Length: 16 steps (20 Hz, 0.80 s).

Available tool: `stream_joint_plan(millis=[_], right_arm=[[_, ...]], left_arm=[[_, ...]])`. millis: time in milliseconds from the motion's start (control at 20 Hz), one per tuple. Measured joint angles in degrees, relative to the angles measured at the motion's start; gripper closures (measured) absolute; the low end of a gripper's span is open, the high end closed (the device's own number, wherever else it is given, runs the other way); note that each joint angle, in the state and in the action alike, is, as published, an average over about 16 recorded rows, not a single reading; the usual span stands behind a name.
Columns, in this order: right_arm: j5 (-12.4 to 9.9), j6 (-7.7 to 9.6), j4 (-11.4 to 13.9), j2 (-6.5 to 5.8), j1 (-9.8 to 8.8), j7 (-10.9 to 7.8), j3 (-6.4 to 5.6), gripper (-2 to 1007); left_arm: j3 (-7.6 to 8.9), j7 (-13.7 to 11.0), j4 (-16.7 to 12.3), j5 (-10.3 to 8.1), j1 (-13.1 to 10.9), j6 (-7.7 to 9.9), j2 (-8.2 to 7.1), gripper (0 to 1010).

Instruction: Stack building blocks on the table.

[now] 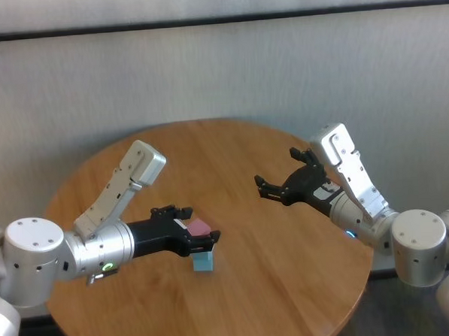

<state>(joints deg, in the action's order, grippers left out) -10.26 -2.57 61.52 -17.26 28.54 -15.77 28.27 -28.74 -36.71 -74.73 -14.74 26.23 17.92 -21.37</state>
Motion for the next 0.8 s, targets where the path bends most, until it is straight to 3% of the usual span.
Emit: stream_joint_plan(millis=[500, 800], right_arm=[[0.00, 0.00, 0.00, 0.00, 0.00, 0.00, 0.00, 0], [0.00, 0.00, 0.00, 0.00, 0.00, 0.00, 0.00, 0]], left_arm=[[1.56, -1.37, -2.56, -3.88, -1.18, -0.66, -1.34, 25], [4.46, 2.70, -4.53, -6.37, -2.59, -1.58, -1.81, 10]])
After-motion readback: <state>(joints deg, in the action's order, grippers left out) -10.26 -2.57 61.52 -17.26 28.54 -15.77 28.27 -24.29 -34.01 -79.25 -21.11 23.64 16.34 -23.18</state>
